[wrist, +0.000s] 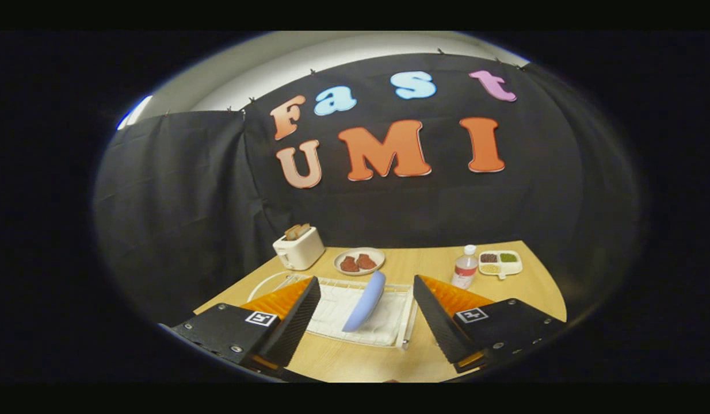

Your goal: Take the plate from the dish rack, then take the spoon from the basket and place it into the plate.

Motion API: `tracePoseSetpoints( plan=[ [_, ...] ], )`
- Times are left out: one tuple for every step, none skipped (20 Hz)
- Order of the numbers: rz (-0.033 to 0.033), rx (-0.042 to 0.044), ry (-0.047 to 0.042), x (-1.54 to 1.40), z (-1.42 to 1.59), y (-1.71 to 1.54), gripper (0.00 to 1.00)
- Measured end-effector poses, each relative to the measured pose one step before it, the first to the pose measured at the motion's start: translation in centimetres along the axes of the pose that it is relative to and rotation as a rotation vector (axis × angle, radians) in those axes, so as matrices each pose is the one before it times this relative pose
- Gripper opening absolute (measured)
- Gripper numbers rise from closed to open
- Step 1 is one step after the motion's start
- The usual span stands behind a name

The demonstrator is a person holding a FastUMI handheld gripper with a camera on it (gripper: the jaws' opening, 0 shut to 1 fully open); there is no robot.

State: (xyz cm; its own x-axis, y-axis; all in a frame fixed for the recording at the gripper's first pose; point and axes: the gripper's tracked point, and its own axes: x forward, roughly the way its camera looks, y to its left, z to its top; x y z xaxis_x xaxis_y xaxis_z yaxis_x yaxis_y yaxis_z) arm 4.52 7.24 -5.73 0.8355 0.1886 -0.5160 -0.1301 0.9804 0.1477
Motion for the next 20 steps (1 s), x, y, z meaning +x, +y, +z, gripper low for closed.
tracePoseSetpoints(
  plan=[
    [0.00431, -0.00463, 0.03486, 0.787, -0.380, 0.191, 0.97],
    [-0.00506, -0.00388, 0.03558, 0.929, -0.306, -0.045, 0.97],
    [-0.00763, -0.00572, 0.03555, 0.700, -0.224, 0.063, 0.97],
    [-0.01573, -0.00942, 0.03294, 0.792, -0.176, -0.292, 0.97],
    [-0.00950, -0.00818, 0.03231, 0.921, -0.136, -0.191, 0.96],
    [0.00665, -0.00017, 0.03479, 0.754, -0.195, 0.168, 0.96],
    [0.01314, 0.00886, 0.04080, 0.803, -0.413, 0.320, 0.96],
    [0.02050, 0.01659, 0.04312, 0.760, -0.295, 0.241, 0.95],
    [0.02564, 0.02159, 0.04584, 0.664, -0.521, 0.397, 0.93],
    [0.02211, 0.02467, 0.03968, 0.745, -0.130, 0.218, 0.90],
    [0.00706, 0.03211, 0.04364, 0.720, -0.437, -0.279, 0.87],
    [-0.00044, 0.03543, 0.03637, 0.729, -0.140, -0.231, 0.86],
    [0.00001, 0.02668, 0.03211, 0.683, -0.044, -0.145, 0.83],
    [-0.00845, 0.01878, 0.02448, 0.511, 0.163, -0.280, 0.80],
    [-0.02055, 0.01018, 0.01684, 0.545, 0.077, -0.556, 0.77],
    [-0.03414, -0.00039, 0.01047, 0.825, 0.326, -0.666, 0.75],
    [-0.02978, -0.00588, 0.02100, 0.810, 0.018, -0.797, 0.71],
    [-0.02158, -0.00435, 0.02011, 0.784, 0.003, -0.487, 0.69],
    [-0.01421, 0.00610, 0.01822, 0.557, -0.129, -0.137, 0.66],
    [0.00211, 0.01361, 0.01655, 0.613, 0.088, 0.155, 0.65]
  ],
)
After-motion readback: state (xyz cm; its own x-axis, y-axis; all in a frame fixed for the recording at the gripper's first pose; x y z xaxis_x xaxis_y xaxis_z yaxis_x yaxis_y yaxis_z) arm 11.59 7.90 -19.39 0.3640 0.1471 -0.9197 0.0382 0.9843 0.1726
